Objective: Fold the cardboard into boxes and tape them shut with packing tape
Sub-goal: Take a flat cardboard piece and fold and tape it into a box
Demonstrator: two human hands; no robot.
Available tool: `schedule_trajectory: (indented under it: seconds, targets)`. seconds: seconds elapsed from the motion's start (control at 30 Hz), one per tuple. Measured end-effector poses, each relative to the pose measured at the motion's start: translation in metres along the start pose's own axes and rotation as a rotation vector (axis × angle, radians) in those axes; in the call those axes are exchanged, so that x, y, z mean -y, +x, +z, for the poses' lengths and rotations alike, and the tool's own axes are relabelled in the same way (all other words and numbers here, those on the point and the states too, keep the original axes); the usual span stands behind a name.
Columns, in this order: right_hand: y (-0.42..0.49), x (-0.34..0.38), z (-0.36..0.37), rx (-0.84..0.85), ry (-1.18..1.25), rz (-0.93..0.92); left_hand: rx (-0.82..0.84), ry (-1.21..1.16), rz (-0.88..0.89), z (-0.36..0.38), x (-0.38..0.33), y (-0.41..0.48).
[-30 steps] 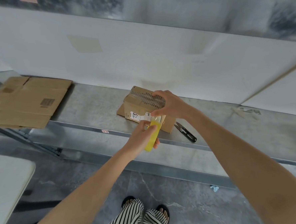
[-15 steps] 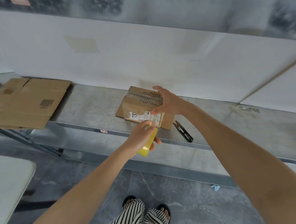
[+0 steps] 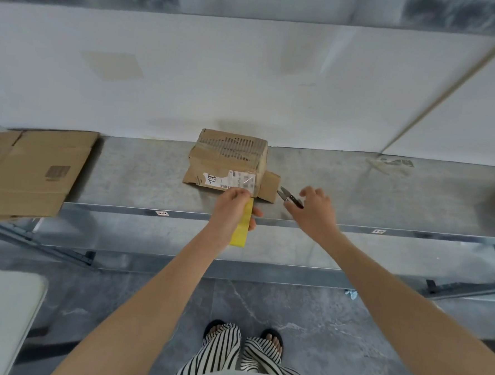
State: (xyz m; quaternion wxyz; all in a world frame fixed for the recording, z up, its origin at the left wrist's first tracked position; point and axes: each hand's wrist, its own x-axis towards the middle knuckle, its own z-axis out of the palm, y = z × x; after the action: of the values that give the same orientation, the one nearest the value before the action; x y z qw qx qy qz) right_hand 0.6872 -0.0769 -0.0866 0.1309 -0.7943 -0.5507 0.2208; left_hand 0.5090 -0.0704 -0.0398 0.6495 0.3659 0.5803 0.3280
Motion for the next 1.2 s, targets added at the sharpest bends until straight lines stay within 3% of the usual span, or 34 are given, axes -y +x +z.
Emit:
schedule_trajectory:
  seconds: [0.13, 0.3, 0.4, 0.47, 0.67, 1.2]
  targets:
    - [-0.008, -0.005, 0.005, -0.007, -0.085, -0.045, 0.001, 0.019, 0.013, 0.001, 0.002, -0.001]
    - [-0.005, 0.002, -0.004, 0.011, -0.077, 0.034, 0.000, 0.035, 0.010, 0.002, 0.004, 0.000]
    - [-0.005, 0.002, -0.015, 0.014, 0.092, 0.097, -0.003, 0.011, 0.009, 0.003, 0.005, 0.000]
    - [-0.005, 0.003, -0.019, 0.000, 0.339, 0.146, -0.007, -0.002, 0.006, 0.004, 0.004, -0.001]
    - [-0.022, 0.034, -0.025, 0.121, 0.703, 0.026, -0.030, -0.025, 0.020, 0.005, 0.006, -0.001]
    - [-0.033, 0.046, -0.027, 0.185, 0.462, -0.112, -0.027, 0.001, 0.049, 0.005, 0.014, -0.004]
